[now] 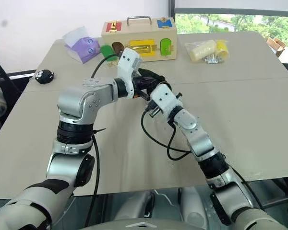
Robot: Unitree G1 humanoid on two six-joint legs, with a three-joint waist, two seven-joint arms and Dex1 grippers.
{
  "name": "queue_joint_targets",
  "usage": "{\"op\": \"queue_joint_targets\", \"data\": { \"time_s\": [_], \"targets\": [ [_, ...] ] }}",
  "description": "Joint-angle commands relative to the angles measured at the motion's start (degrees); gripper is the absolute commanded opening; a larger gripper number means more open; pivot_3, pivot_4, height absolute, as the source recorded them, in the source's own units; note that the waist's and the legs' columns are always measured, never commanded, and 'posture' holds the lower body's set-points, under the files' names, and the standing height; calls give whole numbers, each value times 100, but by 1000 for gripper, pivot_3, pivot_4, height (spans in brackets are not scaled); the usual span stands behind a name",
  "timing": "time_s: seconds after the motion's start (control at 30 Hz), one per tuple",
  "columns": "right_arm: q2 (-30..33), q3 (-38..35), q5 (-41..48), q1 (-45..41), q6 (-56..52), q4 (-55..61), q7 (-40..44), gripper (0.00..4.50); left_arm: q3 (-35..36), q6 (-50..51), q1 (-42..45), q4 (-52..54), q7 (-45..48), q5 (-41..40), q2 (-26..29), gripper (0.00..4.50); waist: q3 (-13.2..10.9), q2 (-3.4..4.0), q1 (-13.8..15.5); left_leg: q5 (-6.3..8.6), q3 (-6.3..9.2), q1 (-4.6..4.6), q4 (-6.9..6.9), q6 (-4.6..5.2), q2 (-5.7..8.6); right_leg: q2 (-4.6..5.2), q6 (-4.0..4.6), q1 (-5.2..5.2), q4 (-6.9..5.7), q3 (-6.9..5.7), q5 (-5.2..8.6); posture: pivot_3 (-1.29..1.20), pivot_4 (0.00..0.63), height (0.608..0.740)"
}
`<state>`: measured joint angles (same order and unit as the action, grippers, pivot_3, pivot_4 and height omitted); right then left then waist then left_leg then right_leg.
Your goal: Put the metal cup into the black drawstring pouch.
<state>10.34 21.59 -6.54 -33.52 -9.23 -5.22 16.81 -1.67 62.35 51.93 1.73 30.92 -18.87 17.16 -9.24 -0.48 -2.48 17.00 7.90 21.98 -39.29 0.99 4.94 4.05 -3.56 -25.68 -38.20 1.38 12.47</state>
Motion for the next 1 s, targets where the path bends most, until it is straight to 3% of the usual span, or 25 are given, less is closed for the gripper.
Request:
{"op": "queue_joint_targets", "data": {
  "time_s": [0.03, 0.27, 0.47, 0.7, 1.0],
  "targets": [
    [36, 340, -693, -399, 1008, -640, -154, 13, -24, 51, 132, 313, 37, -227, -102, 0, 0, 0, -16, 0, -1, 1, 0, 0, -1, 0, 0, -2, 0, 2, 0, 0, 150, 710],
    [185, 607, -1639, -971, 2052, -1969, -338, 13, -6, 86, 138, 358, -10, -262, -122, 0, 1, -2, -5, -1, -5, 0, -1, -1, -1, -1, 0, -4, -3, 7, 0, 0, 150, 710],
    [-234, -229, -907, -967, 2288, -2294, -608, 13, 37, 67, 91, 385, -62, -249, -81, 0, 1, -3, -25, -1, -5, 0, 0, -2, -6, 0, 1, -6, -4, 10, 0, 0, 150, 710],
    [84, 132, -1750, -1010, 2852, -2582, -809, 13, 100, 59, 99, 338, -121, -262, -137, 0, 1, -3, -5, -2, -5, 0, -2, -3, 0, -2, 1, -5, -5, 9, 0, 0, 150, 710],
    [-779, -950, 75, -839, 2438, -2621, -234, 13, 138, 41, 112, 362, -224, -315, -229, 0, 1, -3, -99, -3, -7, -2, -3, -4, -6, -1, 1, -5, -13, 12, 0, 0, 150, 710]
  ]
}}
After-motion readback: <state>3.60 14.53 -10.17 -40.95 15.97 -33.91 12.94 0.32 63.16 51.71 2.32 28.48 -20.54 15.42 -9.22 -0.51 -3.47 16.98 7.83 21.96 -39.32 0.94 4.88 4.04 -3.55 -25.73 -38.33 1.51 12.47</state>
